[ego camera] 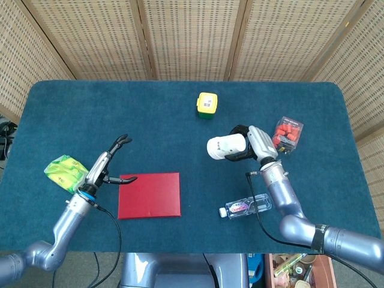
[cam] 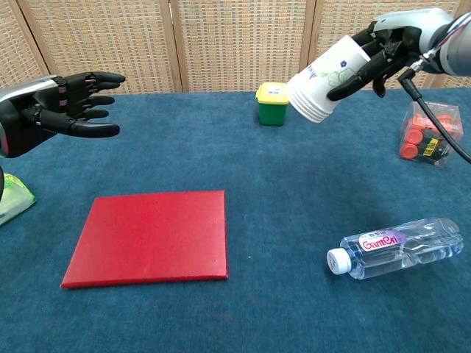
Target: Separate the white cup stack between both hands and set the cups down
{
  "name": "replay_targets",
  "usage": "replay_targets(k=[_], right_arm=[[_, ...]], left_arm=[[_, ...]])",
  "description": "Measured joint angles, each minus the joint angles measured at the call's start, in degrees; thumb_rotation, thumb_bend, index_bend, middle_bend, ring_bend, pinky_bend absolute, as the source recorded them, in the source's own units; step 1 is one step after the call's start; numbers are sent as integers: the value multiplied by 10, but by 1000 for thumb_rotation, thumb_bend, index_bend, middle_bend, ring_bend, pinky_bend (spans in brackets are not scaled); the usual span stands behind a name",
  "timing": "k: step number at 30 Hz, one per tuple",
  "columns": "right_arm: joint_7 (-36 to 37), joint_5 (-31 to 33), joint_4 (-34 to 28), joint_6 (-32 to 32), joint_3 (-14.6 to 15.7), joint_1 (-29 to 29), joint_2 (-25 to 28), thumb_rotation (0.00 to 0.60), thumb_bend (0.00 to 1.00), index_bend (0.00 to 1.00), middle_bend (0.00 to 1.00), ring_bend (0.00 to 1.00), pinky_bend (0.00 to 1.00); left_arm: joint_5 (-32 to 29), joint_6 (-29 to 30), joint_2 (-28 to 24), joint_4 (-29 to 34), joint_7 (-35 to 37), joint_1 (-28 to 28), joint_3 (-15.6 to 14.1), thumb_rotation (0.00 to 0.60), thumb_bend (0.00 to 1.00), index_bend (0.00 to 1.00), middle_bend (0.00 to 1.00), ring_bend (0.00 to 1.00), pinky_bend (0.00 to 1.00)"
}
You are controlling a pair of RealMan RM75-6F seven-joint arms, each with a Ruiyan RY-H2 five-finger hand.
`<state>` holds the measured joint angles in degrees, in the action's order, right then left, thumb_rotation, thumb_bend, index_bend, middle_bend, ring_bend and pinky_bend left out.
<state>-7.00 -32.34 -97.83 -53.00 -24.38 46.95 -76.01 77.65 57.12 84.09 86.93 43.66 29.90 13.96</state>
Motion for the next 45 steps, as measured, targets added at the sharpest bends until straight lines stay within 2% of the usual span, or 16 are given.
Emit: replay_targets(k=[10,29,34,39,45], right_arm=[[41,11,6,32,-15,10,3,600,148,753,615,487,733],[12,51,21,21,-21,89,-51,600,148,753,615,487,733],[9,58,30,21,-18,101,-65,600,148,753,615,487,733],[8,63,43,23,-15,112,-77,600,149,753,615,487,733],[9,64,43,22,-13,113,-76,600,151,754,615,487,733]], left_arm=[[12,-3,30,-45,37,17,-4,600,133,179,0,0,0],[15,-4,39,-76,81,34,-7,600,133,205,0,0,0],[10,-1,46,-82,97,35,-3,600,133,257,0,0,0],[-21,5,81,-87,142,35,19,600,133,332,0,0,0],[-21,-10,104,-112,188,45,24,600,135,366,0,0,0]])
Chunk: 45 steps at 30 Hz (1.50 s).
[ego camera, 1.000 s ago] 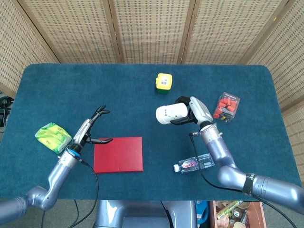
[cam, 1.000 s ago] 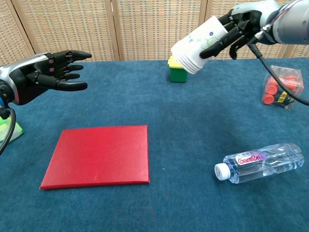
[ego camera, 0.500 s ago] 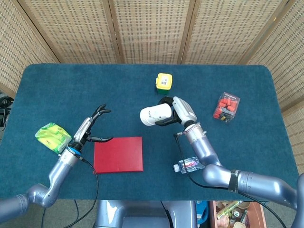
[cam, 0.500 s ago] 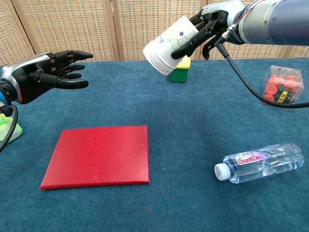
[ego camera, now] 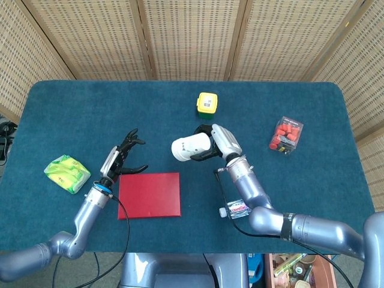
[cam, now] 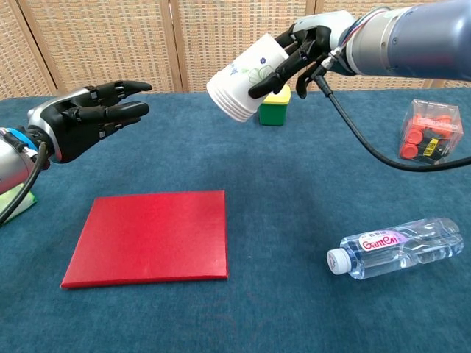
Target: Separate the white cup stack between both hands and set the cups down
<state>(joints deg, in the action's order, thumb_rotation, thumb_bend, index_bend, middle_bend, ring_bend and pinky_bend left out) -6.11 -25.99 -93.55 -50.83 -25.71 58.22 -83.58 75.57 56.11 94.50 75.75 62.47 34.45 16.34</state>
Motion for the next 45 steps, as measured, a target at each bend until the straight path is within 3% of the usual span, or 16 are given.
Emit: replay_targets(k=[13,28,45], right_arm=[[2,2,3,3,5,1,1,600,152,754,614,487,733],[9,-4,-7,3,11,-8,12,600,152,754,614,487,733],[17,-9,-11,8,16,-15,23,600,152,754,614,487,733]], left_arm=[[4,-10,45,-34,34,21,7,600,135,518,0,0,0],[-20,-20,96,-60,-13,55,34,600,139,561,0,0,0],[-31,-24,134,-83,-38,75,48,600,217,562,0,0,0]])
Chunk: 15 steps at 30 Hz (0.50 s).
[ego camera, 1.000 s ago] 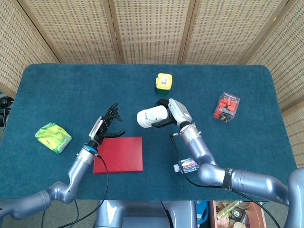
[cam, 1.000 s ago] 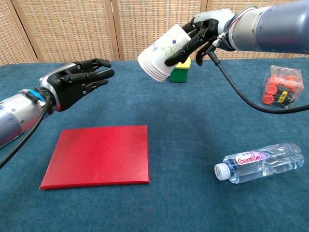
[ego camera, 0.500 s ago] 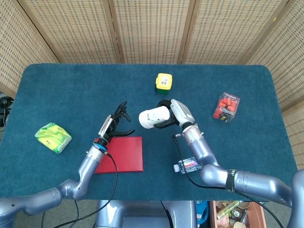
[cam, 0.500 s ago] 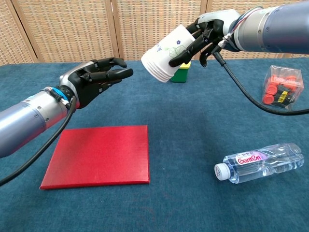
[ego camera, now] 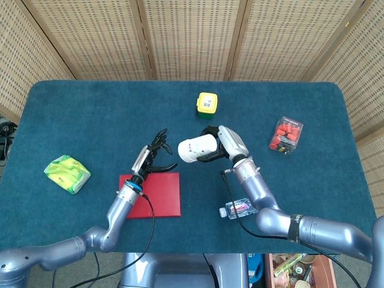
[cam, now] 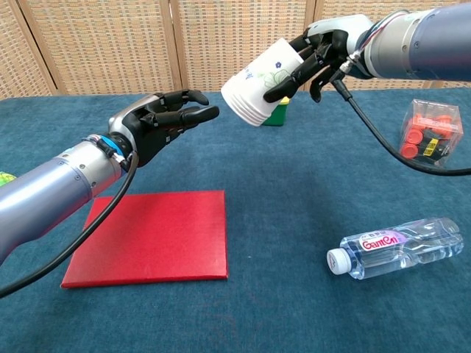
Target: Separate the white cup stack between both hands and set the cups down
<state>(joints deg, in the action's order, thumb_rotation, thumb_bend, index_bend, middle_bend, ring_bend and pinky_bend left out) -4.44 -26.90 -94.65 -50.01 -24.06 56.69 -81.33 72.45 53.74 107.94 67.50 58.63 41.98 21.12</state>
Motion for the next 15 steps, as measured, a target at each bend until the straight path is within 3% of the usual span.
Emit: replay_targets(k=[15], right_arm=[[2,-5,-5,-4,3,-4,4,600,152,754,613,487,733]], left_arm=[[3,-2,28,-20,11,13,6,600,272,562,0,0,0]])
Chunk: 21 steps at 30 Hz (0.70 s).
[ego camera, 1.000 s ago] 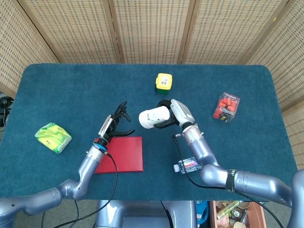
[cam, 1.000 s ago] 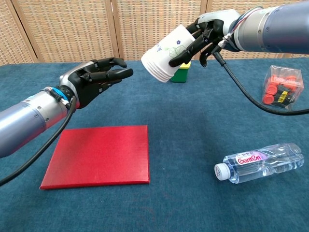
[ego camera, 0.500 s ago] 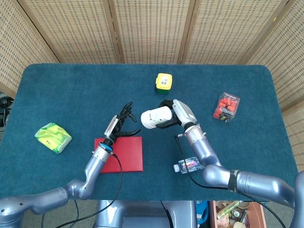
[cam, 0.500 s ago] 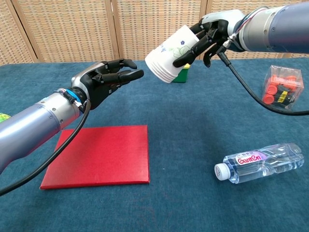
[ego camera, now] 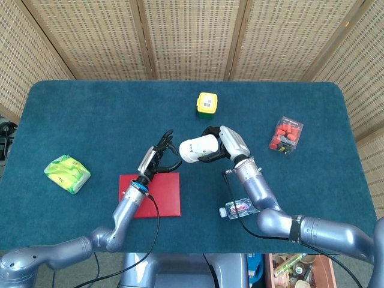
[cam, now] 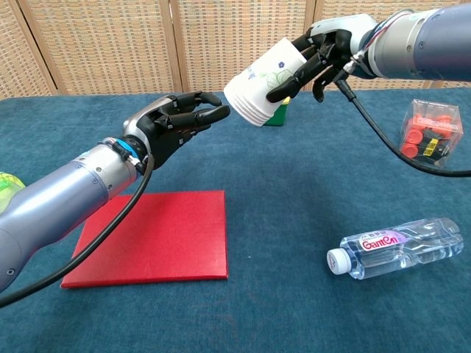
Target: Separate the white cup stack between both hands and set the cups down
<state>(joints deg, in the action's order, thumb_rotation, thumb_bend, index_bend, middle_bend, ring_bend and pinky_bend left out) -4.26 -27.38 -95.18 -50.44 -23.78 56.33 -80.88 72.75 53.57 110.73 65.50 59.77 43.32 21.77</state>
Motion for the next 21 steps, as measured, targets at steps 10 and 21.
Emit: replay_targets(k=[10,21], right_arm=[[0,1,1,-1,3,-2,1,600,152,754,612,487,733],[3,-1,0,2,4,-5,4,600,152,754,612,487,733]], left_arm=[[-4,1,25,-17,5,9,9,600,290,562,0,0,0],[-7,2,45,-30,9,23,24,600,302,562,0,0,0]])
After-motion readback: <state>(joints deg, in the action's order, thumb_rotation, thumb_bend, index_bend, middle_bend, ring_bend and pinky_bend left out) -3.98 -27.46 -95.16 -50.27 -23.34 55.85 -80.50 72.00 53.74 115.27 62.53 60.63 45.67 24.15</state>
